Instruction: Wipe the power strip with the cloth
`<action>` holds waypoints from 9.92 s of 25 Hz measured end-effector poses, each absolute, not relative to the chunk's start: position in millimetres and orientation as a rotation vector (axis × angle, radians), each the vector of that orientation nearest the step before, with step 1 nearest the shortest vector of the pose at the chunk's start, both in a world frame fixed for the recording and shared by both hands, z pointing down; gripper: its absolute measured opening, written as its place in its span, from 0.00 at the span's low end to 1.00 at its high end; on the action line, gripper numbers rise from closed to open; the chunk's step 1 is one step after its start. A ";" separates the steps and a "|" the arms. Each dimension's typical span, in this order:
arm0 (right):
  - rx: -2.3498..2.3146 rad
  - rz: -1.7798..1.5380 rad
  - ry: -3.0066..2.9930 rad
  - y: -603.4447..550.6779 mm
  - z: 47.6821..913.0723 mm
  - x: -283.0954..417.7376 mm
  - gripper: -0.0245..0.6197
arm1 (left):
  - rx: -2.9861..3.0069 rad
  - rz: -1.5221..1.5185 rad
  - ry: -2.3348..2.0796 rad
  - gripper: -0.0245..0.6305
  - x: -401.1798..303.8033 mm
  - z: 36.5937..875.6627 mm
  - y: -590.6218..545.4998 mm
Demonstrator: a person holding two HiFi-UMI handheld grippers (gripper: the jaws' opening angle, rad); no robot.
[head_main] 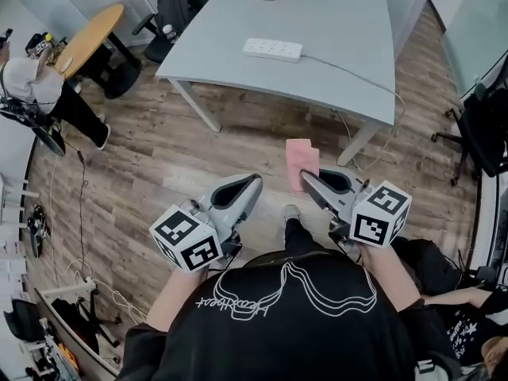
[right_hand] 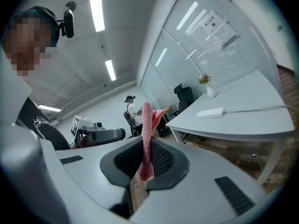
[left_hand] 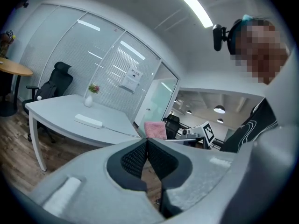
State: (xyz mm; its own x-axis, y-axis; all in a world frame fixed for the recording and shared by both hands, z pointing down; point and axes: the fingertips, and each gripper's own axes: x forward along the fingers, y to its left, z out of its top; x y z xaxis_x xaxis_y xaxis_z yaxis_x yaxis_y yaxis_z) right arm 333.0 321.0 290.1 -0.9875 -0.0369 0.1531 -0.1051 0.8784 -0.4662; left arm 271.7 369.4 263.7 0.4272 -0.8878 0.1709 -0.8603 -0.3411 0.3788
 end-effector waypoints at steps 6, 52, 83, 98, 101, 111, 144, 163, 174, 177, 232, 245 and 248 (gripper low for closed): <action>0.159 0.732 -2.898 221.4 290.7 299.2 0.09 | 2.256 -0.076 -1.516 0.06 228.1 270.9 266.4; 0.716 0.968 -2.767 -112.1 327.1 23.0 0.09 | 2.452 0.133 -1.201 0.05 -81.8 313.1 -124.5; 0.841 1.106 -2.361 -152.6 466.8 -70.0 0.10 | 2.446 0.399 -1.019 0.05 -138.8 414.1 -181.6; 0.862 1.046 -2.216 -155.7 490.8 -71.5 0.10 | 2.478 0.398 -0.983 0.05 -143.6 421.6 -178.7; 0.865 1.044 -2.195 -155.7 493.5 -69.5 0.10 | 2.482 0.395 -1.002 0.05 -147.0 420.3 -179.0; 0.965 1.062 -2.106 -160.0 500.2 -38.0 0.10 | 2.511 0.377 -0.988 0.05 -142.5 418.1 -171.6; 1.375 1.018 -1.852 -191.8 496.6 127.3 0.09 | 2.441 0.419 -0.971 0.05 -153.3 435.7 -164.4; 1.040 0.917 -2.170 -174.1 452.0 -11.0 0.09 | 2.392 0.388 -0.944 0.05 -145.6 443.2 -159.6; 0.826 0.840 -2.149 -157.2 484.3 -73.0 0.09 | 2.381 0.387 -0.978 0.05 -153.3 439.1 -160.5; 0.817 0.839 -2.133 -156.1 488.8 -76.1 0.09 | 2.376 0.378 -0.982 0.05 -156.5 438.7 -160.4; 1.336 0.830 -1.831 -182.0 503.2 126.4 0.10 | 2.259 0.305 -0.919 0.05 -149.7 456.8 -142.7; 1.240 0.869 -2.098 -184.7 448.4 54.5 0.09 | 2.273 0.302 -0.929 0.05 -148.0 447.9 -143.8; 1.164 0.929 -2.170 -179.4 447.0 23.9 0.09 | 2.274 0.309 -0.932 0.05 -150.8 447.4 -142.9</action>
